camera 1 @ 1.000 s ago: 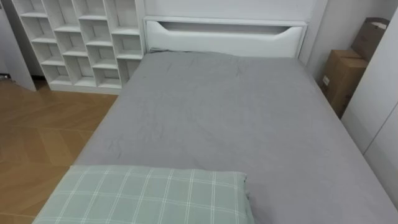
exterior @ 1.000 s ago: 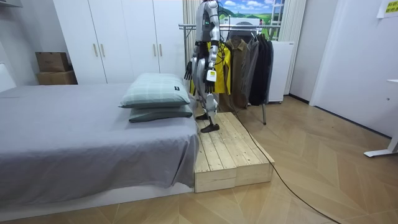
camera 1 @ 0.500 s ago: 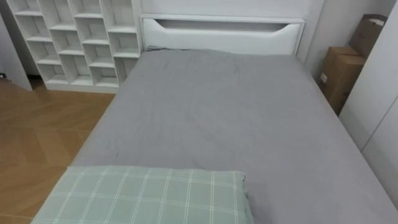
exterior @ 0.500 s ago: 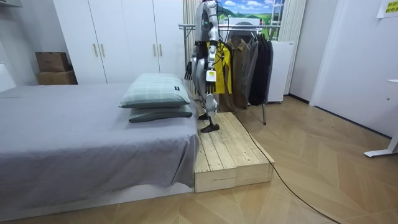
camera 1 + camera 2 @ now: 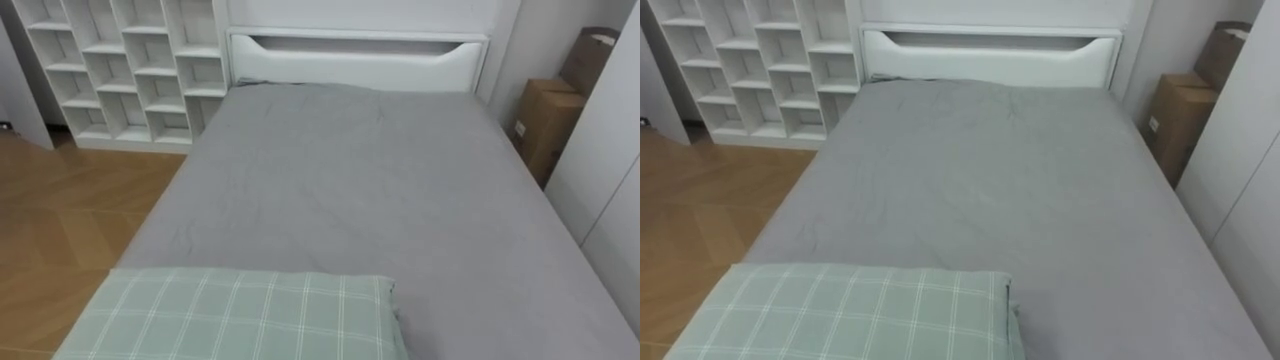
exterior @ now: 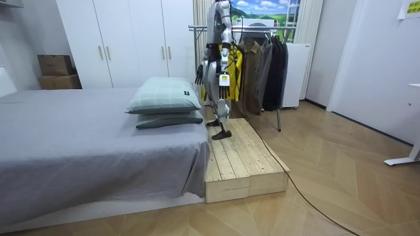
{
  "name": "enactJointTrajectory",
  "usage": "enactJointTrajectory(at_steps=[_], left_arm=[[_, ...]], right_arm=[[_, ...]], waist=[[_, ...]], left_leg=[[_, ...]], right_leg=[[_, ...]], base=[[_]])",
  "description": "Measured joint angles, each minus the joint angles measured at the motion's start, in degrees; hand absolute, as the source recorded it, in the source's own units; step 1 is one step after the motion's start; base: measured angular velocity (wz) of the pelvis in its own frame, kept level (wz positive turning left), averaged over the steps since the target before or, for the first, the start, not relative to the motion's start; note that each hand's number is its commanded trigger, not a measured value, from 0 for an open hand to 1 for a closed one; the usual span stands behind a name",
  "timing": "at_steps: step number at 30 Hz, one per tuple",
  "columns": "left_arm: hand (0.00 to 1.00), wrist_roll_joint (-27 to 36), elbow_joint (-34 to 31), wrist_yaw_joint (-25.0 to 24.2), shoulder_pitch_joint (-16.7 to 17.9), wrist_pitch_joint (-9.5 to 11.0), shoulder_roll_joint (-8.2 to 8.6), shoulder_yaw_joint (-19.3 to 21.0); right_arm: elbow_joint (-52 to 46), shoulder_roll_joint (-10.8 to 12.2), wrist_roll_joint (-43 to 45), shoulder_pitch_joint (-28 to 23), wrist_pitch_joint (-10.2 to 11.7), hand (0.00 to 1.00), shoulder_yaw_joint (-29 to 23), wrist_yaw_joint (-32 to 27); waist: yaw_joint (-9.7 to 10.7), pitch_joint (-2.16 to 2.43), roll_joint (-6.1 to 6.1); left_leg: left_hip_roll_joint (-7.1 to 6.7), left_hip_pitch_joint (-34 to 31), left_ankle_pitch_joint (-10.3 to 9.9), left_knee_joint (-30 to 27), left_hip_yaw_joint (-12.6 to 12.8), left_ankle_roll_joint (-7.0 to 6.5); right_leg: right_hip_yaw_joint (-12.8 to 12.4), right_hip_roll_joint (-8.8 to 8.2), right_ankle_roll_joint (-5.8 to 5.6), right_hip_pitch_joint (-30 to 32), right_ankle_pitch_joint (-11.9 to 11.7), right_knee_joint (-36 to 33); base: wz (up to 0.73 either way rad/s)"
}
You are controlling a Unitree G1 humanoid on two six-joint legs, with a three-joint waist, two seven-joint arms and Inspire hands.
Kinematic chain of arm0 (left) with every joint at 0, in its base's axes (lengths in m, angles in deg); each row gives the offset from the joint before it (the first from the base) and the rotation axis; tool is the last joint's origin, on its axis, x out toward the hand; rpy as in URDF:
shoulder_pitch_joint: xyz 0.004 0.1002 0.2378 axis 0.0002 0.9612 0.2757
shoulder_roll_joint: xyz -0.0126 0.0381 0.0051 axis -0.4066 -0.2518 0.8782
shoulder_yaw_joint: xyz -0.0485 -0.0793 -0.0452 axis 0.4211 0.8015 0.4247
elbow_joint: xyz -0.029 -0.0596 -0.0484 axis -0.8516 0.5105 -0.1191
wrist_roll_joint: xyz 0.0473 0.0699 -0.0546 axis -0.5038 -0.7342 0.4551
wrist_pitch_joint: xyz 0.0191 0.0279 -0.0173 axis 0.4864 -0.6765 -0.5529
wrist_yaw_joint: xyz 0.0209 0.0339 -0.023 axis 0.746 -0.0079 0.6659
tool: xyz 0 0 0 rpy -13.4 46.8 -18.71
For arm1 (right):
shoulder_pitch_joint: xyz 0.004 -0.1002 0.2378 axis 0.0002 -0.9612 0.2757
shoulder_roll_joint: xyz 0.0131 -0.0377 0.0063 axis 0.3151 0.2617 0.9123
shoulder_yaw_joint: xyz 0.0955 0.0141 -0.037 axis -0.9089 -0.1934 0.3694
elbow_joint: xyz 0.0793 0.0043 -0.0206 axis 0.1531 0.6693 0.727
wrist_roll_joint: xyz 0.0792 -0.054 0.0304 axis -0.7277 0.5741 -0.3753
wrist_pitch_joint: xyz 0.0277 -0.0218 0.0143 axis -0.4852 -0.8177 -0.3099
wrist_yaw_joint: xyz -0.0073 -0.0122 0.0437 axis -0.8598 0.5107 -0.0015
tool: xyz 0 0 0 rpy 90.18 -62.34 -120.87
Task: Hang clothes
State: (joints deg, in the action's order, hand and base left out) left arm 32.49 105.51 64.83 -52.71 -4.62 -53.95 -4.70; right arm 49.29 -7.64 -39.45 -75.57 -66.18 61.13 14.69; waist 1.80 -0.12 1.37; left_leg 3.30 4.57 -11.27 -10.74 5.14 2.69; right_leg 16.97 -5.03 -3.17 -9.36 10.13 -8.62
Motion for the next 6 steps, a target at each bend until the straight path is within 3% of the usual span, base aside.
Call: enactJointTrajectory(at_steps=[6], left_arm=[[0.00,-0.2,0.0,0.0,0.0,-0.3,0.00,0.1]], right_arm=[[-0.1,0.0,-0.4,0.1,-0.7,0.00,0.0,0.1]], waist=[[0.0,-0.03,0.03]], left_leg=[[-0.10,0.0,0.0,-0.1,0.1,0.00]], right_leg=[[-1.2,0.09,-0.01,0.0,0.0,0.1]], base=[[0.00]])
